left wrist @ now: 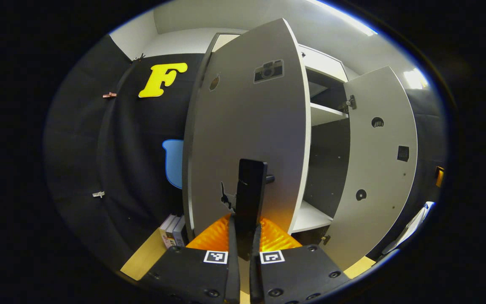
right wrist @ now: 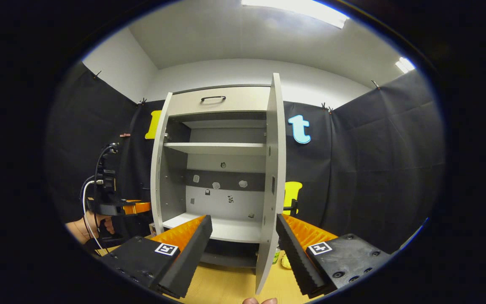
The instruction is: Open the right door of the double-door shoe cabinet with the right hand, and open the left door with the left hand.
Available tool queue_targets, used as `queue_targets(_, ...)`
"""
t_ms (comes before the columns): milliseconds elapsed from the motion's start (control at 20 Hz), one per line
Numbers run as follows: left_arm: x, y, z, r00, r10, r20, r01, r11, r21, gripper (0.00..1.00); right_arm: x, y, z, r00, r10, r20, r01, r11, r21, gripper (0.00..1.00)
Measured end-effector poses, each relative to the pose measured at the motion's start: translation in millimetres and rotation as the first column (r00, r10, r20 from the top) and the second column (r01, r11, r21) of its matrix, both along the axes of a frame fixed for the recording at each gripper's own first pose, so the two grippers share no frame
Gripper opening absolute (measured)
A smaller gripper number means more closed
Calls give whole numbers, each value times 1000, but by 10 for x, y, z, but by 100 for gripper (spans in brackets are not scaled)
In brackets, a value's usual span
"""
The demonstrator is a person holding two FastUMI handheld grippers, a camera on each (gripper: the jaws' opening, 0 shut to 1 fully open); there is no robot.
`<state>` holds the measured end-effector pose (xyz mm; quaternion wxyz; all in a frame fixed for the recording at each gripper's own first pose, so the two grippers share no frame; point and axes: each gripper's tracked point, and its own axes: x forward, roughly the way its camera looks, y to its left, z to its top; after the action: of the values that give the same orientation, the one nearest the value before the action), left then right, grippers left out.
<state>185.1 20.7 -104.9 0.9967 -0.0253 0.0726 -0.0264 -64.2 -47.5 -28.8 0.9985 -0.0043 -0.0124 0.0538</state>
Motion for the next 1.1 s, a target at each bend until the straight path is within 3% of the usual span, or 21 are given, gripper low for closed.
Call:
queue_targets(600, -178, 445, 15, 996, 90, -2, -90, 996, 25, 12, 87, 355, -130, 997, 77, -30, -76, 997, 25, 96)
queue_targets(850, -291, 903, 64, 978, 208, 24, -209, 977, 41, 9, 105, 429, -158, 995, 89, -37, -89, 996, 22, 96)
queue_targets(900, -308, 1062, 54, 975, 223, 23, -224, 973, 60, 5, 97, 454, -165, 995, 95, -38, -95, 995, 24, 96)
queue_targets(1050, -345, 1100, 94, 987, 160, 28, -161, 986, 45, 6, 104, 541, -187, 992, 115, -43, -115, 993, 23, 96)
queue_targets(1100, -376, 1129, 77, 989, 148, 25, -149, 988, 47, 11, 87, 562, -188, 991, 123, -46, -122, 992, 22, 96)
